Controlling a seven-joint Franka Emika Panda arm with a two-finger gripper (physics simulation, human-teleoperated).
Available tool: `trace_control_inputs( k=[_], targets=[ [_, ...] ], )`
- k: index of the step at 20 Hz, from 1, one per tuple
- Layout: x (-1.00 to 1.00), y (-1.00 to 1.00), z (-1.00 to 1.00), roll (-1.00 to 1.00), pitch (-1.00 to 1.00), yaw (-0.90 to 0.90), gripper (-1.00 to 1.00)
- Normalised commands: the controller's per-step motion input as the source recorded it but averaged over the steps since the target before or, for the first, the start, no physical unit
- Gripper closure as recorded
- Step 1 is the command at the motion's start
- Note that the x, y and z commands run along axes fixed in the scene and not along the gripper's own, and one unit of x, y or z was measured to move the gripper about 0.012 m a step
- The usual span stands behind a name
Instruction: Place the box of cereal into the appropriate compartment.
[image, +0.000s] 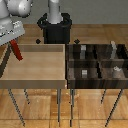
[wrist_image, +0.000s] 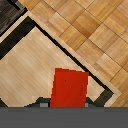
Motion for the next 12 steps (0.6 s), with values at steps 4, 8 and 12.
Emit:
trace_control_inputs(
  k=[4, 8, 12],
  targets=[
    [0.0, 0.29, 0.25, 0.0, 0.0, 0.0, 1.0],
    [0.0, 1.0, 0.0, 0.0, 0.0, 0.0, 1.0],
    [0.0, 1.0, 0.0, 0.0, 0.0, 0.0, 1.0]
  ],
)
